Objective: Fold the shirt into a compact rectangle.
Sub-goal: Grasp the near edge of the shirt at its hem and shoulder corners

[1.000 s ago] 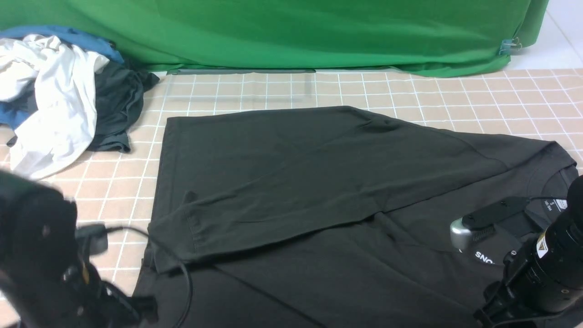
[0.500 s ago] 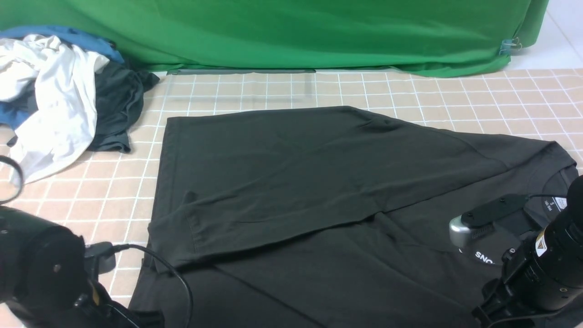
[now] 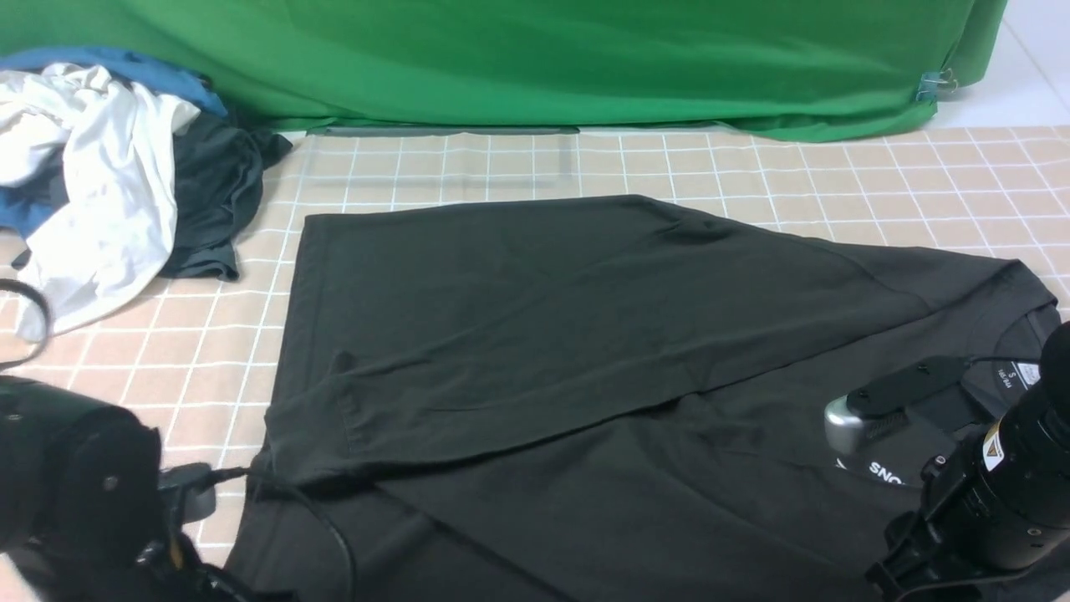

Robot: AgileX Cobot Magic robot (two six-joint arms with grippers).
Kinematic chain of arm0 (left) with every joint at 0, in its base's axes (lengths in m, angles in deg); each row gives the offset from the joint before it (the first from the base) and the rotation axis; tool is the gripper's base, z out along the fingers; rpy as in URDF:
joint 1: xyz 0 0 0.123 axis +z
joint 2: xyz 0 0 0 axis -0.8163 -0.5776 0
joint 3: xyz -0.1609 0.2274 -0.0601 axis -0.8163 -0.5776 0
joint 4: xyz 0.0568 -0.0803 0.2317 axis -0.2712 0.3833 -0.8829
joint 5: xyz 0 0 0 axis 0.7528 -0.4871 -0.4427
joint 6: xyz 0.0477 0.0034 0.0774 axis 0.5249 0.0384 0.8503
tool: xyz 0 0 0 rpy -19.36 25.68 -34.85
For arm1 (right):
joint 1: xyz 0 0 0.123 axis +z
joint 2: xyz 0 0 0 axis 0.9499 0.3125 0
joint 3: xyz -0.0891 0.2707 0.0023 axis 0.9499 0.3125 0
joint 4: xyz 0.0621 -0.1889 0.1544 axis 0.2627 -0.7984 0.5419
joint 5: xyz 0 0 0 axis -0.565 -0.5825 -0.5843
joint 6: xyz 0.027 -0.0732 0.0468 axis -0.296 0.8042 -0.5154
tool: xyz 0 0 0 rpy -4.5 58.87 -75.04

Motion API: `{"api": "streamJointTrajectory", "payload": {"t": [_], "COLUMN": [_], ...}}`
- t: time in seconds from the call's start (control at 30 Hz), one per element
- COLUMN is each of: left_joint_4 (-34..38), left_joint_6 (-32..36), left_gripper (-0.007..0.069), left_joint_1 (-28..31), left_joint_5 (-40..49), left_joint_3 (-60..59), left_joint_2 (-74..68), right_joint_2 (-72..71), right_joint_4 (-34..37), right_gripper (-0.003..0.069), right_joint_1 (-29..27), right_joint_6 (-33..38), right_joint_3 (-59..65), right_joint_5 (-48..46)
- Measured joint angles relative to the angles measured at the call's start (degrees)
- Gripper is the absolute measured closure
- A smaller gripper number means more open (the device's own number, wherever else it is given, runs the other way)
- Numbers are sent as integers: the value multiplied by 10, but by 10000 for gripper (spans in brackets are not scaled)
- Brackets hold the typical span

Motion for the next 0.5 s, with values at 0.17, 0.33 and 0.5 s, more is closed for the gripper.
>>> {"api": "streamJointTrajectory", "payload": {"t": [0.17,0.33,0.5], "left_joint_4": [9,45,41], "left_joint_6": [-14,-14,-14], "left_gripper": [594,594,594], "left_joint_1": [0,0,0], "left_joint_5": [48,77,109], "left_joint_3": [0,0,-2], "left_joint_2": [59,78,79], "right_joint_2": [0,0,0], "right_joint_4": [0,0,0], "right_gripper": [285,281,255], "right_joint_1": [0,0,0], "right_joint_6": [0,-16,-19], "right_joint_3": [0,0,0], "right_joint_5": [0,-4,-28]}}
